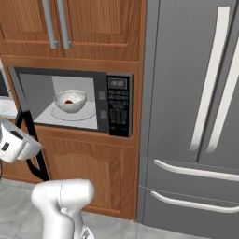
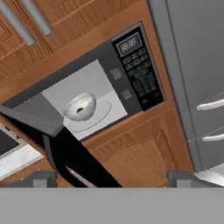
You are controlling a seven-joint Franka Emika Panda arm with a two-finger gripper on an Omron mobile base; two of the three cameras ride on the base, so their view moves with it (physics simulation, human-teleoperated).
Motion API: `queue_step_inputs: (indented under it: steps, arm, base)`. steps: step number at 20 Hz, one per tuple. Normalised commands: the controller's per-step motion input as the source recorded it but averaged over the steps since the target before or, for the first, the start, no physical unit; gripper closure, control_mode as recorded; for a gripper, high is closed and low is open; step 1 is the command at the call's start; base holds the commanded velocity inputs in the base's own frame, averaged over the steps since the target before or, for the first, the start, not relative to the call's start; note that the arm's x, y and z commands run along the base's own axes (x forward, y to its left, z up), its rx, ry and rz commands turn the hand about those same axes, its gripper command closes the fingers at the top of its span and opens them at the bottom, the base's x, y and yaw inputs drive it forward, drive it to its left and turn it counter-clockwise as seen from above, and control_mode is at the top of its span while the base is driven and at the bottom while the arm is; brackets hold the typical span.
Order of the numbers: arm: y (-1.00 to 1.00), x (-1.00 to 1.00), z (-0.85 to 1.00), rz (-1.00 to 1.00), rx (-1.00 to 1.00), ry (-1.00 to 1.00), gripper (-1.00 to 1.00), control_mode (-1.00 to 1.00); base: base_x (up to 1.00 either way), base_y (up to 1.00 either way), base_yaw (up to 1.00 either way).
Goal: The microwave is finished heating the shrimp and tomato. Take the bowl containing the food and place it on the dining counter.
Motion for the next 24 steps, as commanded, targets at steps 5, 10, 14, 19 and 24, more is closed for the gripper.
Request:
queue_step_inputs:
  steps: [5,10,14,19,24]
  arm:
    - [-0.96,0.39,-0.09,0.28,0.39,0.09,-1.0,-1.0]
    - [-0.15,0.75,-0.84,0.27,0.17,0.22,-1.0,-1.0]
    - [0.03,0.78,-0.15,0.12,0.15,0.14,-1.0,-1.0]
    - [0.17,0.32,-0.08,0.08,0.09,0.09,-1.0,-1.0]
    - [0.59,0.16,-0.03,0.08,0.03,0.0,-1.0,-1.0]
  base:
    - [0.0,0.0,0.0]
    - [0.0,0.0,0.0]
    - [0.0,0.0,0.0]
    - [0.0,0.0,0.0]
    - [0.0,0.0,0.0]
